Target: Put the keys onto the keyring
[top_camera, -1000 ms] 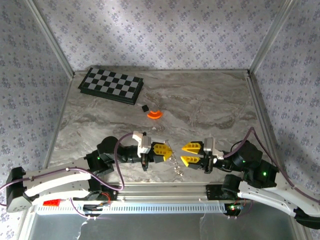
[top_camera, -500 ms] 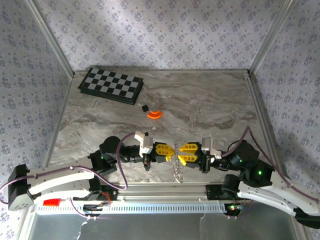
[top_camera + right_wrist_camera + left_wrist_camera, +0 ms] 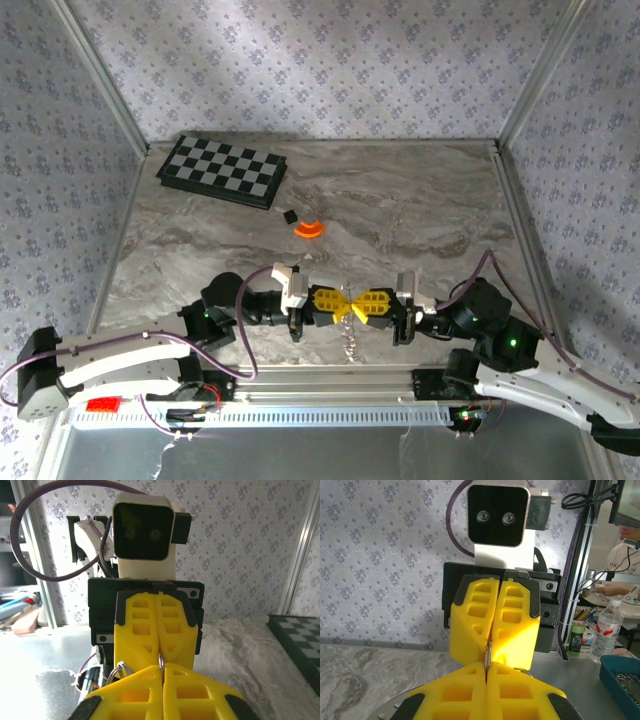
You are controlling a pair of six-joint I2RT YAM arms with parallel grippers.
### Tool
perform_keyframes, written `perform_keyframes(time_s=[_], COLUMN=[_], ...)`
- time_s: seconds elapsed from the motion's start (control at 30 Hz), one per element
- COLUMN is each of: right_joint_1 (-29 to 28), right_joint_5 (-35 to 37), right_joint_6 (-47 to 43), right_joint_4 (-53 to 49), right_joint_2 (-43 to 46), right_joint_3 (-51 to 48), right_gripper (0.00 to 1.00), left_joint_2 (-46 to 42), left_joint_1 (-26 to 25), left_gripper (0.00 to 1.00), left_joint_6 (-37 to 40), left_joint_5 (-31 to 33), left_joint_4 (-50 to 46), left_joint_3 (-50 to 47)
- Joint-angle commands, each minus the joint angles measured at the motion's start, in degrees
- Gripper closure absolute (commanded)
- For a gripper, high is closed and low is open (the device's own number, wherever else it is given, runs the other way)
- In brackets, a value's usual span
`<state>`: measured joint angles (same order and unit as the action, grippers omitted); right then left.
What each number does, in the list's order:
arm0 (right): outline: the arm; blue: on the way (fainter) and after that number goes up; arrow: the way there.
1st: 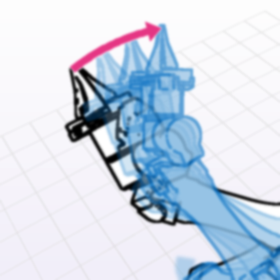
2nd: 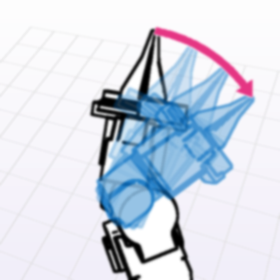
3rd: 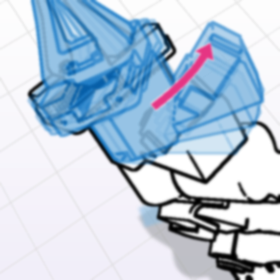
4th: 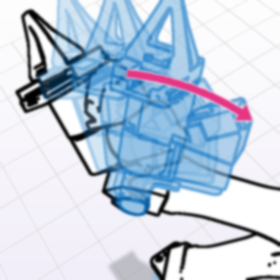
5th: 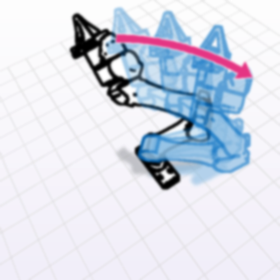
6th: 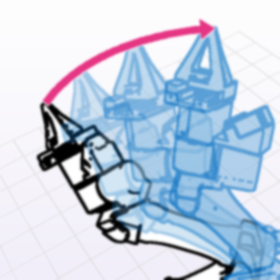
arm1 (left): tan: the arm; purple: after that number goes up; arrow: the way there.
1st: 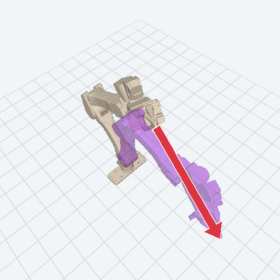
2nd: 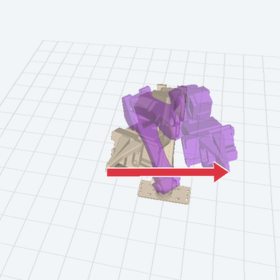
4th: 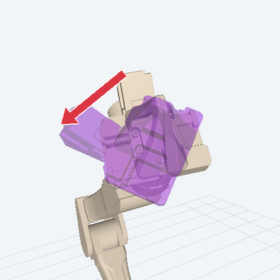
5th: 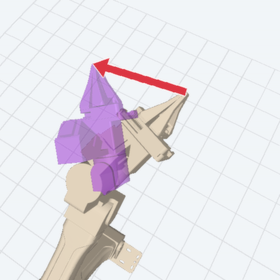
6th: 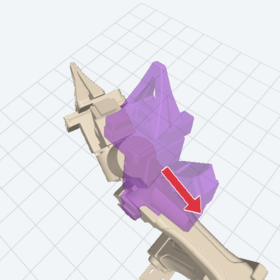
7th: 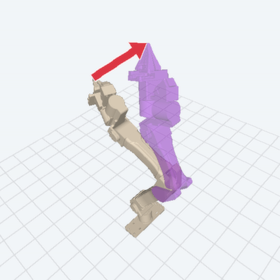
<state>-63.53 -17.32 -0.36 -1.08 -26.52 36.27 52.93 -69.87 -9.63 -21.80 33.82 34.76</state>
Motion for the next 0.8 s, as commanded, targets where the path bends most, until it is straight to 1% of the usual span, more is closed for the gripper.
perform_keyframes(time_s=[0.0,0.1,0.13,0.2,0.23,0.3,0.4,0.53,0.73,0.77], right_joint_1=[-0.4,-0.5,-0.5,-0.5,-0.5,-0.6,-0.6,-0.9,-1.8,-1.9], right_joint_5=[0.4,1.6,2.2,3.5,4.2,5.4,5.8,4.5,3.9,4.1], right_joint_6=[-0.3,-2.4,-3.3,-5.6,-6.6,-9.2,-12.6,-15.0,-17.0,-17.2], right_joint_4=[-0.8,-4.7,-6.5,-11.2,-13.5,-19.0,-25.5,-29.8,-33.1,-35.1], right_joint_2=[-1.2,-1.3,-1.4,-2.1,-2.7,-4.6,-7.5,-11.1,-16.0,-16.7], right_joint_3=[1.5,3.6,4.5,7.4,8.8,12.2,16.6,21.3,25.8,26.4], right_gripper=[1.00,1.00,1.00,1.00,1.00,1.00,1.00,1.00,1.00,1.00], left_joint_2=[-0.3,-1.2,-1.6,-1.9,-1.9,-1.9,-1.6,-0.7,-0.5,-0.6], left_joint_1=[-0.8,-0.8,-0.8,-0.9,-0.9,-0.9,-0.8,-0.9,-0.9,-0.9], left_gripper=[1.00,1.00,0.97,0.89,0.86,0.84,0.83,0.83,0.84,0.84], left_joint_6=[0.7,2.9,4.0,7.1,8.2,10.2,12.3,14.4,15.5,15.5], left_joint_5=[-0.7,1.3,2.3,5.1,6.0,7.3,8.0,8.4,7.1,6.8], left_joint_4=[3.0,-2.9,-5.7,-14.4,-18.1,-24.3,-30.3,-34.9,-36.6,-36.8], left_joint_3=[2.7,3.8,4.5,7.0,8.1,10.2,12.7,14.8,16.0,16.1])
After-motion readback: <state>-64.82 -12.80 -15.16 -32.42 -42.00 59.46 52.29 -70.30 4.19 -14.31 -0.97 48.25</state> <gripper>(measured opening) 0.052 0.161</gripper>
